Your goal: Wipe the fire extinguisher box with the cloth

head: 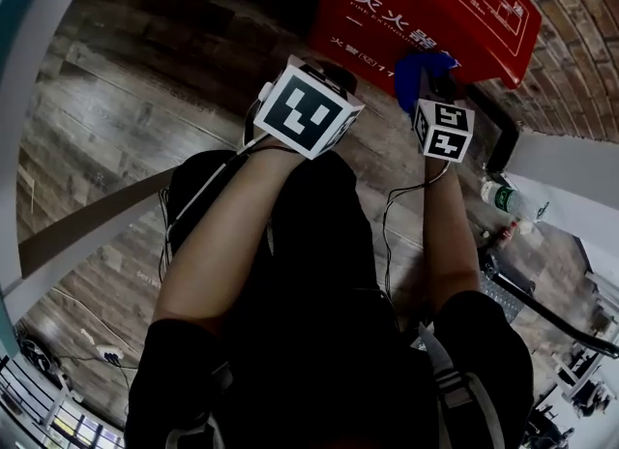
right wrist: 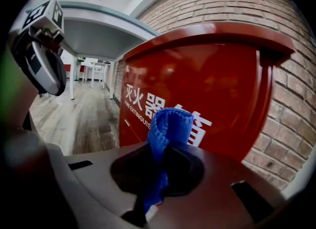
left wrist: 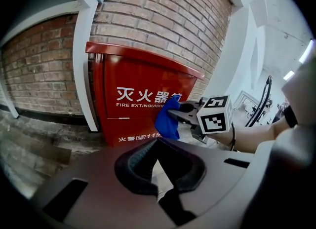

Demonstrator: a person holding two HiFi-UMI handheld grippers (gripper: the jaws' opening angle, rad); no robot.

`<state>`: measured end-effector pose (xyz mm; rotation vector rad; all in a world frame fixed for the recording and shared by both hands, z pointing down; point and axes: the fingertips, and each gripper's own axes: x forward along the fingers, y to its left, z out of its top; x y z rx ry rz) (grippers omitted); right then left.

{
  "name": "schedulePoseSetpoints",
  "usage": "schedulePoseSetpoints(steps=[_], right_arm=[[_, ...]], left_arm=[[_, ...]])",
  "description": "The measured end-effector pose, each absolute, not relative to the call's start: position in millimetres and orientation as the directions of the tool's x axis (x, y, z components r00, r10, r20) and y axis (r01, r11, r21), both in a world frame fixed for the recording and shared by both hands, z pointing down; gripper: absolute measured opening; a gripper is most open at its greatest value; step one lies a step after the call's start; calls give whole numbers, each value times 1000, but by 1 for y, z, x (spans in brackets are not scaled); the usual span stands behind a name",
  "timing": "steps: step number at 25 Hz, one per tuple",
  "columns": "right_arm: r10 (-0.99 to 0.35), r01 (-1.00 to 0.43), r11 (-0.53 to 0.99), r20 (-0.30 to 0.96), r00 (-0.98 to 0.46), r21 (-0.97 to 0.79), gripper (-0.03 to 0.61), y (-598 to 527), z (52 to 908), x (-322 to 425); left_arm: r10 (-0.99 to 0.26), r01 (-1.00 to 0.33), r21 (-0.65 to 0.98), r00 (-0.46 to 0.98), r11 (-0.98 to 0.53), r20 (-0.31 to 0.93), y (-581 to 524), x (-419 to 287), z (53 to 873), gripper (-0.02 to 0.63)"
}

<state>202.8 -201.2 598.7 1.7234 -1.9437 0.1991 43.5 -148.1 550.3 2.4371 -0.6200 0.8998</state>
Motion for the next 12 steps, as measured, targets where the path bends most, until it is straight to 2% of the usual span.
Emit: schedulePoseSetpoints(steps=[12], right_arm=[[-866,-926,312,466,-183,215,41,-270,605,95]], left_arm=[[-293,-613,241,640,-752,711,-151,5,554,-2]])
